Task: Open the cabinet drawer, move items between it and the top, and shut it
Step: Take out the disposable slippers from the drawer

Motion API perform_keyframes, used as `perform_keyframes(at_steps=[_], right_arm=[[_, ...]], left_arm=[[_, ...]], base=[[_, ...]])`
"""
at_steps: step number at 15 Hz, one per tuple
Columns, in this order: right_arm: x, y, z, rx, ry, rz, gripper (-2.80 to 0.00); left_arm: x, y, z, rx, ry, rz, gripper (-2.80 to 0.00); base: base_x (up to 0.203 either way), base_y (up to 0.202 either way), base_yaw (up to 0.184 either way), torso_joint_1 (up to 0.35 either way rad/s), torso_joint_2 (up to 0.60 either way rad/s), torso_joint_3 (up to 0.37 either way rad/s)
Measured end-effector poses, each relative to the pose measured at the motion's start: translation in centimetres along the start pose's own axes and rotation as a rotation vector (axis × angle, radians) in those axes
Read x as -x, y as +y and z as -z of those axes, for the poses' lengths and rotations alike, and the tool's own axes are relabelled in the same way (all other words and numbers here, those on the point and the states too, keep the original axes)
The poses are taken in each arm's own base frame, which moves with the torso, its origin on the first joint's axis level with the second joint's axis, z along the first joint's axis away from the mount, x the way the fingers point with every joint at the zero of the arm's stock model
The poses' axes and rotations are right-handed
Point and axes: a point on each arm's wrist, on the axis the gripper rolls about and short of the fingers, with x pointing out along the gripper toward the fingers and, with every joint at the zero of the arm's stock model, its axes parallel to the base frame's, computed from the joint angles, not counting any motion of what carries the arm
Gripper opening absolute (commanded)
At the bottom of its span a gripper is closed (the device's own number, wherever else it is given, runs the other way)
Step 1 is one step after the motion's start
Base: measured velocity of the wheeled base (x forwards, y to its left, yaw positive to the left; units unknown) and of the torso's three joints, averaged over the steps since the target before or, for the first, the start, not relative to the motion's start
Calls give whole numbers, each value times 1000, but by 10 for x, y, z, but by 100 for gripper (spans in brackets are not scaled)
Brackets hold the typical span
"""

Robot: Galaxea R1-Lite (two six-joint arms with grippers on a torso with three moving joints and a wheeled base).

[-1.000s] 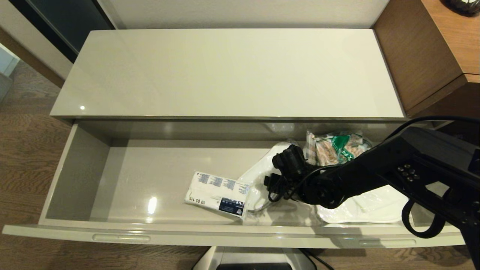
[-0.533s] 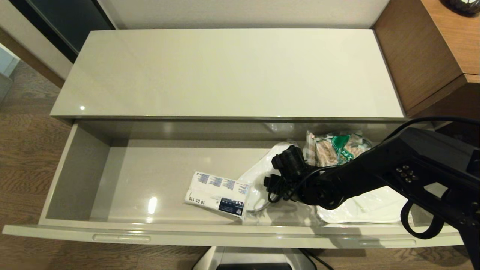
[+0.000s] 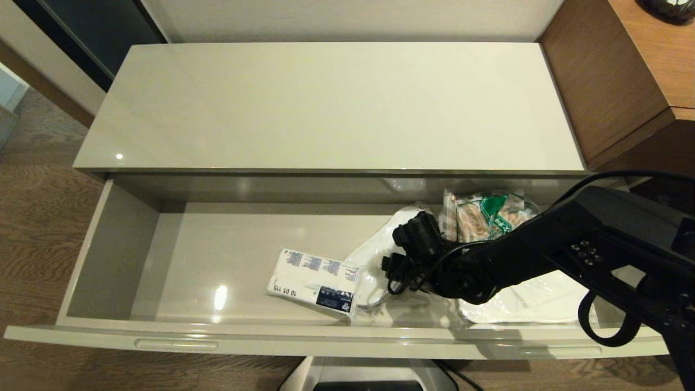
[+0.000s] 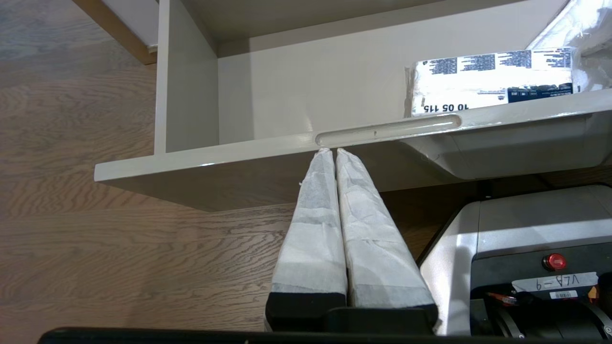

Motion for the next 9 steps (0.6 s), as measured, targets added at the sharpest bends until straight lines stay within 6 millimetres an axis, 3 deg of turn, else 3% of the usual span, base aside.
perform_keyframes(at_steps=[9], right_arm=[[-2,-1,4,6,8,7,0]], left_arm=[[0,0,0,0,0,0,-280]], base=[[0,0,0,0,0,0]])
